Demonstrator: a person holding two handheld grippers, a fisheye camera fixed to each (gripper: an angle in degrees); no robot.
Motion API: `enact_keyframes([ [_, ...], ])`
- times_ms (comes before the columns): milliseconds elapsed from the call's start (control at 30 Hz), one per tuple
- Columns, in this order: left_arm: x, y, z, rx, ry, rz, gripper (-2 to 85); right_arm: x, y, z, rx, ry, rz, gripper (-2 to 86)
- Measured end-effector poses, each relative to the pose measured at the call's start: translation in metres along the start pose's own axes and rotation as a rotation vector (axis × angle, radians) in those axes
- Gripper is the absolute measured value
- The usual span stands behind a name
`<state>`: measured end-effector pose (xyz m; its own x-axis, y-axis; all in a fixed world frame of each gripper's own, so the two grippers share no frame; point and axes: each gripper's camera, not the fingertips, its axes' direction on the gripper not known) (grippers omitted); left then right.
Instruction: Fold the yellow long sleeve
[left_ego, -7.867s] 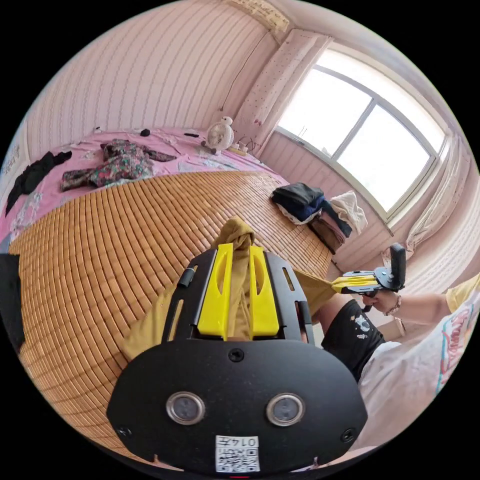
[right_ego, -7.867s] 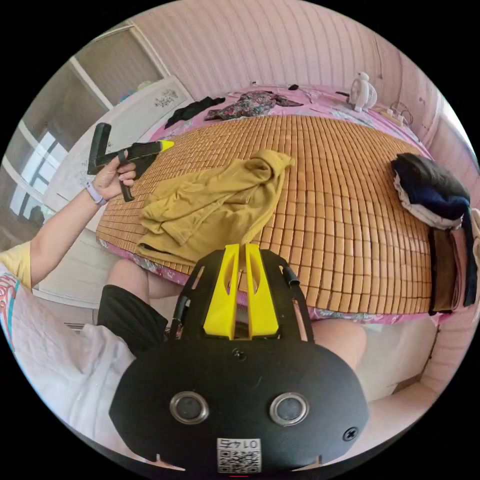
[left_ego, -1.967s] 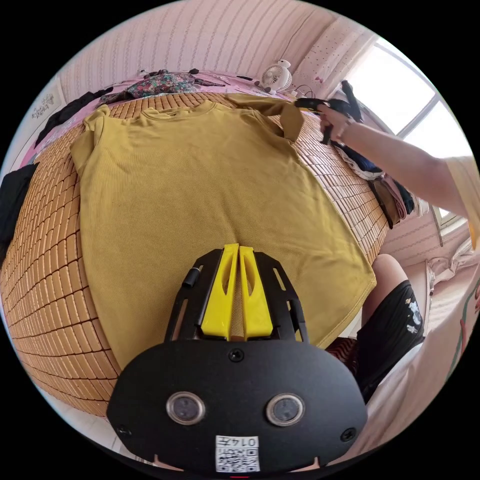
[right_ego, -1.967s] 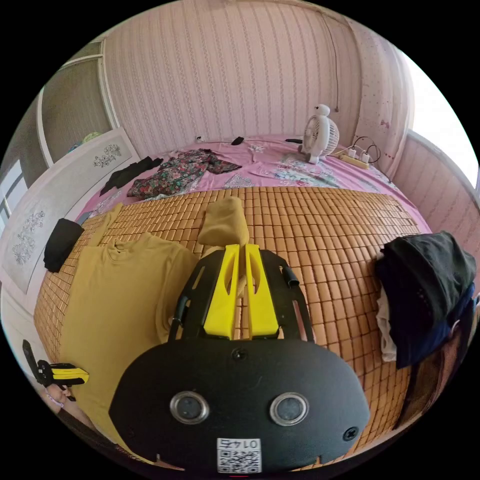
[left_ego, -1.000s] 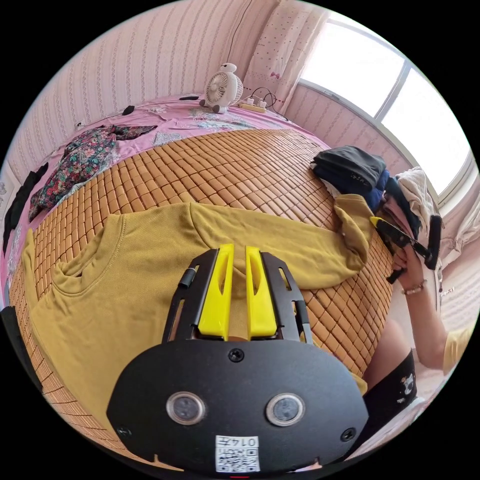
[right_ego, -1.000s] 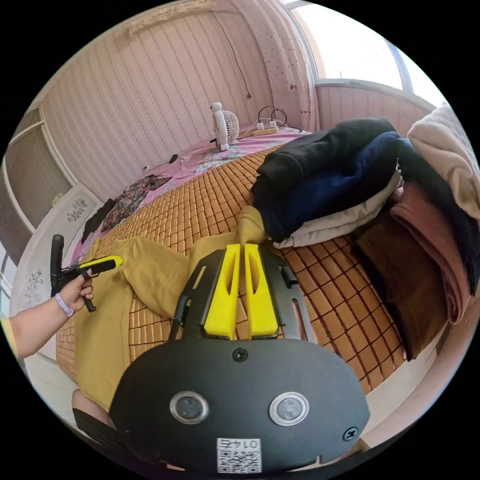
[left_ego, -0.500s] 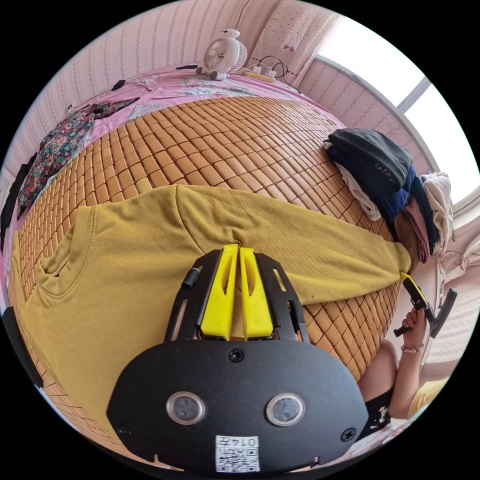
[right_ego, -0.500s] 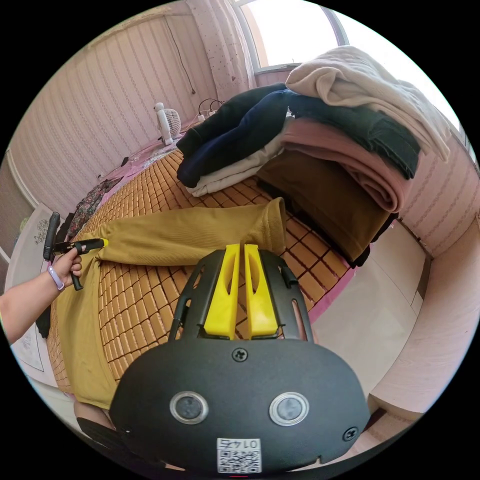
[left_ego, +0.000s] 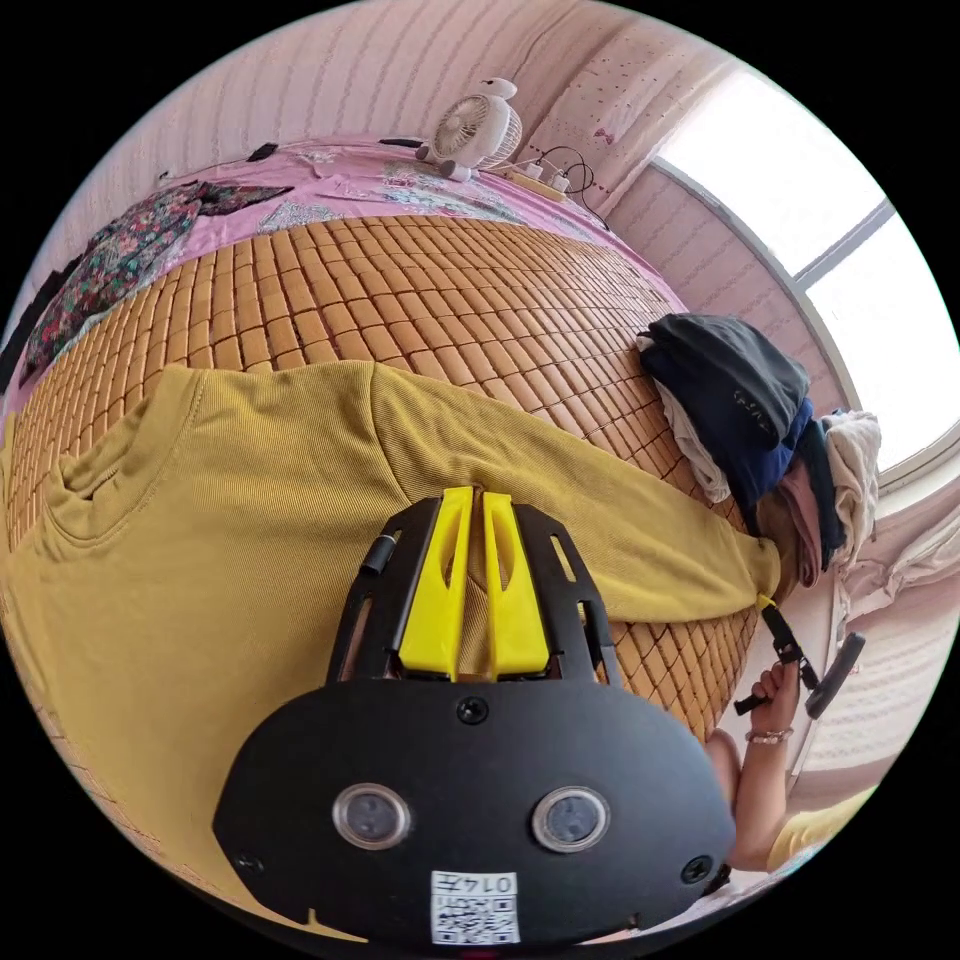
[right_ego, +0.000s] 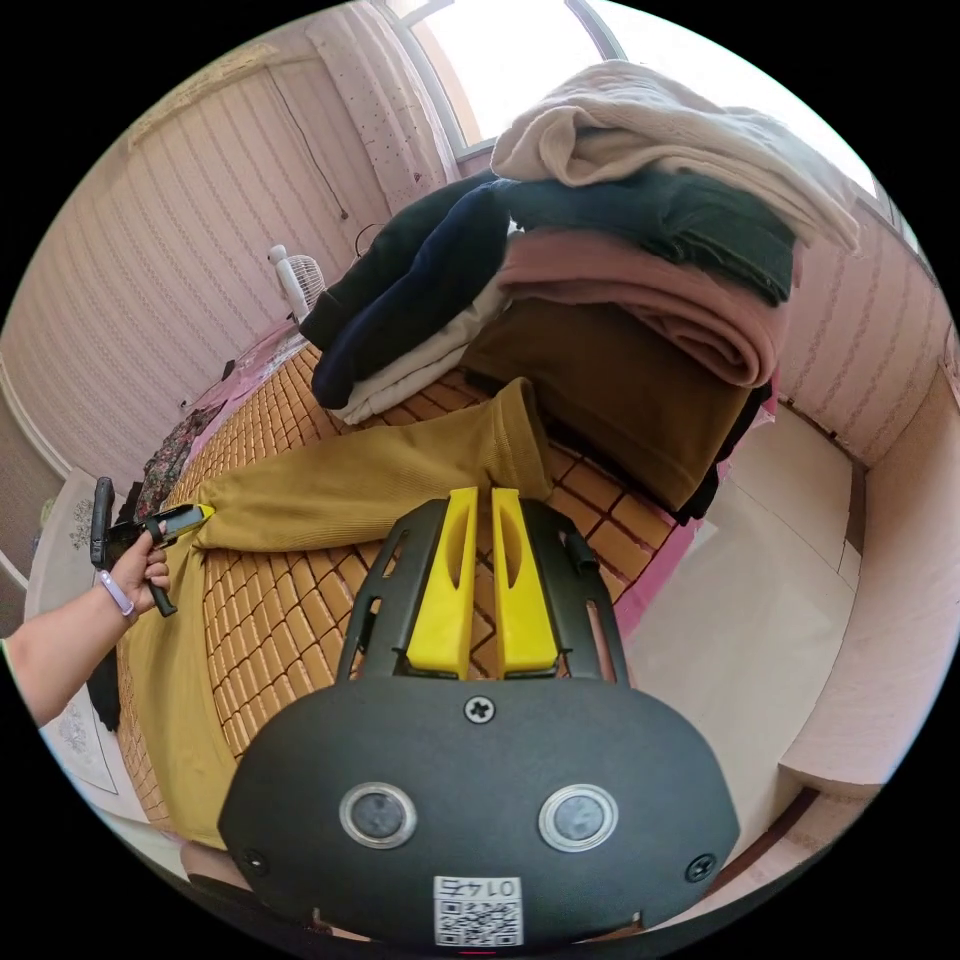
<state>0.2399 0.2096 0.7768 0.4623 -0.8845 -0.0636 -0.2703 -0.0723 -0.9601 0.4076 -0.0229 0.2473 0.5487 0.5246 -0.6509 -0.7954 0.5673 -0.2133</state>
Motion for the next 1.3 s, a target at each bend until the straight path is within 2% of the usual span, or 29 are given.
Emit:
enact_keyframes([
  [67, -0.009, 0.014, -0.025, 0.033, 0.122, -0.059, -0.4, 0.003, 0.002, -0.003, -0.001, 0.000, 0.032, 0.4],
  [200, -0.012, 0.058, -0.084, 0.111, 0.193, -0.011, -0.5, 0.010, -0.002, -0.011, 0.043, 0.123, 0.110, 0.2],
  [333, -0.027, 0.144, -0.148, 0.034, 0.008, 0.057, -0.7, 0.007, -0.003, -0.026, 0.092, 0.063, 0.058, 0.3],
  [533, -0.074, 0.281, -0.222, 0.011, -0.189, -0.167, -0.7, -0.081, 0.015, -0.028, -0.015, 0.014, -0.373, 0.6],
  [667, -0.095, 0.340, -0.240, 0.019, -0.270, -0.288, -0.7, -0.191, 0.037, -0.016, -0.100, -0.166, -0.707, 1.0],
  [767, -0.102, 0.366, -0.242, 0.021, -0.241, -0.346, -0.7, -0.293, 0.054, -0.008, -0.180, -0.340, -0.911, 1.4],
  [867, -0.102, 0.386, -0.236, -0.015, -0.288, -0.339, -0.7, -0.393, 0.077, -0.001, -0.266, -0.521, -1.064, 2.6],
  [1000, -0.093, 0.406, -0.244, 0.064, -0.303, -0.288, -0.7, -0.537, 0.112, 0.017, -0.376, -0.660, -1.216, 4.3],
  [1100, -0.088, 0.418, -0.251, 0.103, -0.312, -0.269, -0.7, -0.630, 0.134, 0.049, -0.451, -0.627, -1.230, 5.0],
  [1200, -0.093, 0.430, -0.262, 0.137, -0.238, -0.318, -0.7, -0.703, 0.162, 0.060, -0.353, -0.516, -1.351, 5.0],
  [1300, -0.102, 0.441, -0.273, 0.151, -0.151, -0.323, -0.7, -0.761, 0.190, 0.067, -0.343, -0.442, -1.425, 5.0],
])
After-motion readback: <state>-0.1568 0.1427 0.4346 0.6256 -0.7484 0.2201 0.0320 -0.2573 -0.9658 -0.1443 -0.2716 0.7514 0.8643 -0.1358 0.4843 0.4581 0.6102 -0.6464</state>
